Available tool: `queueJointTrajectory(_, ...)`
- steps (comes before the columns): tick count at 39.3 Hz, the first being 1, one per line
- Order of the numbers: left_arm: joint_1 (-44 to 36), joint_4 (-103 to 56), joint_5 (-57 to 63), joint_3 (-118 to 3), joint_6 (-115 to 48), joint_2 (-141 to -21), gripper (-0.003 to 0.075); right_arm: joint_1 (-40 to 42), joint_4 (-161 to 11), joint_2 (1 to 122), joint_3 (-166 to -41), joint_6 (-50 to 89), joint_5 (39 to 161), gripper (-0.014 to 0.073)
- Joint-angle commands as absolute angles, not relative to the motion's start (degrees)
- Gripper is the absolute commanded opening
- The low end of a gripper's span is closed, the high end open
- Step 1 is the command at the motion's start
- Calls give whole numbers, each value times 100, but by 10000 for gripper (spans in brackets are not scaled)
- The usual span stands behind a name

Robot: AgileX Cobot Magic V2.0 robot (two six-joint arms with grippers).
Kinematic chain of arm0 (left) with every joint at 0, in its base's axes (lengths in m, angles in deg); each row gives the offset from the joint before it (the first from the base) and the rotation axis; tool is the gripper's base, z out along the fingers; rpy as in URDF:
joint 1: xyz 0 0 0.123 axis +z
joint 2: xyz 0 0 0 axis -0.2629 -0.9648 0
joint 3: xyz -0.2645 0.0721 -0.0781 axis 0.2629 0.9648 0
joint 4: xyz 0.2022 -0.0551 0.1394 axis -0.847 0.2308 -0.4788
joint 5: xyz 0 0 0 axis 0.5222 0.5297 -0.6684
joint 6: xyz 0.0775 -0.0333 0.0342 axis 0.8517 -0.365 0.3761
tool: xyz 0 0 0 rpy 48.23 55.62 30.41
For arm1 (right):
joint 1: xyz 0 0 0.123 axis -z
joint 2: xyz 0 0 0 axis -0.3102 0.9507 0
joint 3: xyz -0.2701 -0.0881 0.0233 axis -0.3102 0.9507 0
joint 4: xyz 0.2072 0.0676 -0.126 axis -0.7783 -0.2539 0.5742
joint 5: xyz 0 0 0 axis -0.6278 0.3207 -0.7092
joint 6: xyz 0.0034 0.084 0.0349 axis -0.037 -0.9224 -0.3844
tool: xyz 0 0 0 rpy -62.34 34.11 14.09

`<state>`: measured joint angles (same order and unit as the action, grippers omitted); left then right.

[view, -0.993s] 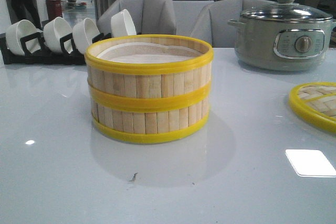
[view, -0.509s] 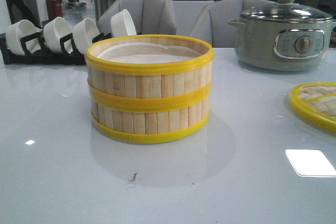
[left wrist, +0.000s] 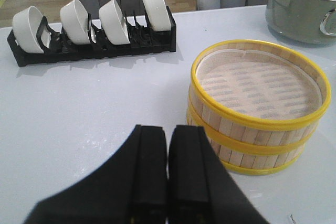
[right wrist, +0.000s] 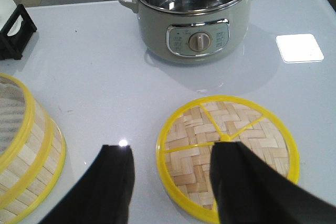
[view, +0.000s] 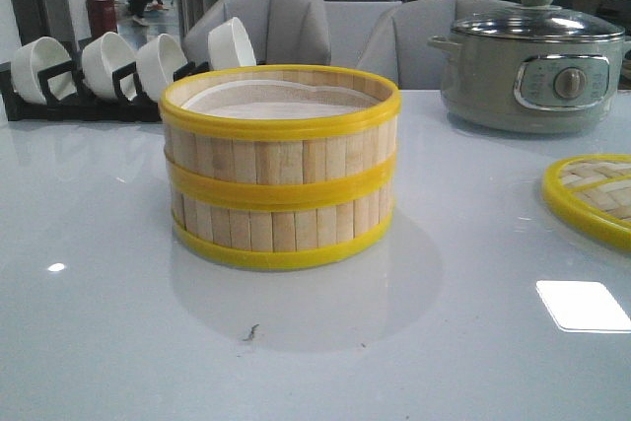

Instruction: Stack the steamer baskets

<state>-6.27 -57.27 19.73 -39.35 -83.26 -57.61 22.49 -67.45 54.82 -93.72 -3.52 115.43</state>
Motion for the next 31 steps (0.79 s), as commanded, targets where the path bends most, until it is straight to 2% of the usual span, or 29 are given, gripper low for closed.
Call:
queueJointTrajectory(1,-682,-5707,1416,-4089,-8377,-5760,85,2264,-6750,5443,-9585,-323,11121,443)
queueJointTrajectory(31,-682,-5743,1379,-4089,-8377,-5760,85,2264,-6750,5443,-9585,-323,11121,443)
